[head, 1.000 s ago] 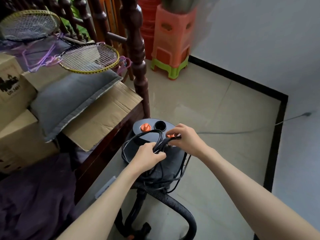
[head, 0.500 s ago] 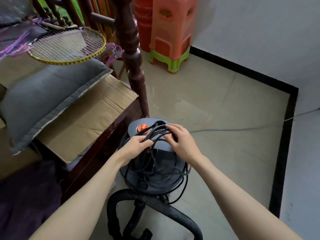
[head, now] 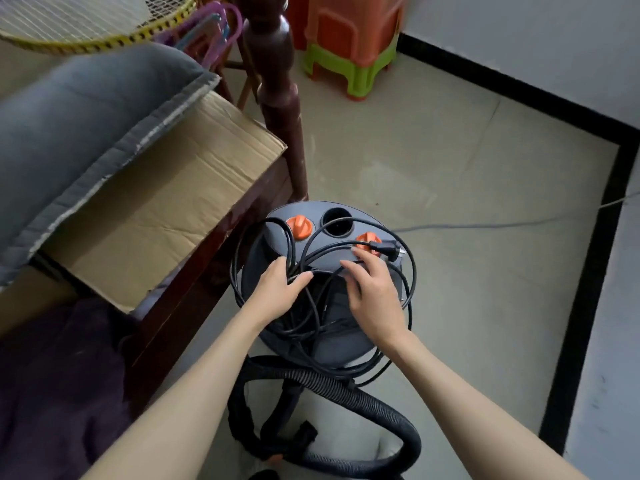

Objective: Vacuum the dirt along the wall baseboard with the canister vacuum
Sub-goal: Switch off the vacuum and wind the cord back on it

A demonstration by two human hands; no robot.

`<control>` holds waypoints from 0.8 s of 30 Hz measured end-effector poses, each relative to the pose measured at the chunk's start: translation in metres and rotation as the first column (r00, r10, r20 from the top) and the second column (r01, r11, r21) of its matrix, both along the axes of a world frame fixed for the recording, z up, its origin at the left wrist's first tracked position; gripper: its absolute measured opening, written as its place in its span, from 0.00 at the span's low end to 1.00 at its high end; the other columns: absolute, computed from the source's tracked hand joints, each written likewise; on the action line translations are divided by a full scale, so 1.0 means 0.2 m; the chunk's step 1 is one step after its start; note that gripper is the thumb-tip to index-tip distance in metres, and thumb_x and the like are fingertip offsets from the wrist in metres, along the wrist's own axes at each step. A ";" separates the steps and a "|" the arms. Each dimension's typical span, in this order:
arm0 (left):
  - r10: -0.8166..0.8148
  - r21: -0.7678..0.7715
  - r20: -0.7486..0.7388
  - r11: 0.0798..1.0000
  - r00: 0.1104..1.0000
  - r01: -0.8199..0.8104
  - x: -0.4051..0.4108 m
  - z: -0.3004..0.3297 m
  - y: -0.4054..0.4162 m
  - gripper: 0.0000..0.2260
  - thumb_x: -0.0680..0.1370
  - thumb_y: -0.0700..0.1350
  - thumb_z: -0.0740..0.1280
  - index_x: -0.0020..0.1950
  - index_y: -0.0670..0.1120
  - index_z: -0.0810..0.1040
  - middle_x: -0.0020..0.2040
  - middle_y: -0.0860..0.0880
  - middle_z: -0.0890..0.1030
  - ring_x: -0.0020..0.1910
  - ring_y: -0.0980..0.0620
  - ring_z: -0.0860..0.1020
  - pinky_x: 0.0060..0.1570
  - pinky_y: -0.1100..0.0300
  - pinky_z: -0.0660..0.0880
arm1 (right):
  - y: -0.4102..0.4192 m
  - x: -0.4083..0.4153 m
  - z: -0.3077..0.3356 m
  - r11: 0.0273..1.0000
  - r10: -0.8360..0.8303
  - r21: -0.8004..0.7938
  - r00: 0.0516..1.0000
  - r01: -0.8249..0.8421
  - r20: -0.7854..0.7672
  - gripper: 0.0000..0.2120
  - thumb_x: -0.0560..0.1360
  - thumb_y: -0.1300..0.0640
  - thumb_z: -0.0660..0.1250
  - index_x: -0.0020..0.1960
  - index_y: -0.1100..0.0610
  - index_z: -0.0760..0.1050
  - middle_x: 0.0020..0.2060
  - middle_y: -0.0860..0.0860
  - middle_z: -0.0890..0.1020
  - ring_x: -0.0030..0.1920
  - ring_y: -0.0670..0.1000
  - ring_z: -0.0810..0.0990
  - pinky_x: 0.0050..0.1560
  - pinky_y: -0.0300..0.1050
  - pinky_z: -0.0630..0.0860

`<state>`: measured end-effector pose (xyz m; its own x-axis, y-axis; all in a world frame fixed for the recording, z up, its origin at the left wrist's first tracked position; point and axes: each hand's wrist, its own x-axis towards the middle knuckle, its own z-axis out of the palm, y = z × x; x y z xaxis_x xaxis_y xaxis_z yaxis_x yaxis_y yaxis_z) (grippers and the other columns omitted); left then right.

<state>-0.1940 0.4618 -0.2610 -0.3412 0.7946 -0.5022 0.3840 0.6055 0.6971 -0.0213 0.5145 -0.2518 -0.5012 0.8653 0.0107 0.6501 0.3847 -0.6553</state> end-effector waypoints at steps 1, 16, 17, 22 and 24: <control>0.010 -0.017 0.030 1.000 1.000 -0.009 0.01 -0.02 0.00 0.10 0.79 0.53 0.64 0.53 0.48 0.71 0.51 0.53 0.75 0.52 0.53 0.73 0.46 0.62 0.65 | -0.04 0.00 0.00 0.997 -0.075 0.025 0.996 0.076 -0.042 0.08 0.76 0.68 0.67 0.54 0.66 0.81 0.54 0.62 0.80 0.57 0.61 0.78 0.59 0.46 0.74; 0.213 -0.067 0.309 0.977 0.927 -0.202 0.06 -0.06 -0.04 0.04 0.75 0.46 0.71 0.43 0.47 0.83 0.42 0.49 0.84 0.46 0.50 0.82 0.54 0.48 0.78 | -0.01 -0.16 -0.03 0.125 -0.631 -0.981 0.775 0.146 0.034 0.18 0.82 0.46 0.58 0.54 0.58 0.78 0.47 0.52 0.85 0.46 0.47 0.83 0.42 0.43 0.78; 0.221 -0.067 0.307 0.975 0.926 -0.211 0.07 -0.06 -0.04 0.04 0.75 0.46 0.71 0.42 0.46 0.82 0.41 0.49 0.84 0.45 0.50 0.83 0.54 0.47 0.78 | -0.01 -0.16 -0.03 0.123 -0.638 -0.982 0.769 0.140 0.030 0.18 0.82 0.46 0.57 0.54 0.59 0.78 0.45 0.51 0.85 0.44 0.46 0.83 0.39 0.41 0.77; 0.266 -0.092 0.313 0.964 0.912 -0.250 0.19 -0.05 -0.04 0.06 0.75 0.45 0.71 0.43 0.43 0.81 0.43 0.45 0.84 0.47 0.46 0.82 0.55 0.45 0.77 | -0.01 -0.06 -0.04 0.137 -0.633 -0.978 0.773 0.159 0.037 0.17 0.81 0.45 0.59 0.48 0.57 0.78 0.42 0.50 0.84 0.42 0.46 0.82 0.36 0.39 0.75; 0.287 -0.092 0.319 0.958 0.903 -0.272 0.27 -0.05 -0.03 0.09 0.74 0.45 0.71 0.45 0.39 0.81 0.45 0.41 0.83 0.48 0.43 0.82 0.55 0.44 0.77 | 0.01 0.01 -0.05 0.144 -0.632 -0.974 0.774 0.172 0.043 0.17 0.81 0.45 0.59 0.45 0.56 0.77 0.41 0.50 0.84 0.41 0.46 0.82 0.35 0.38 0.76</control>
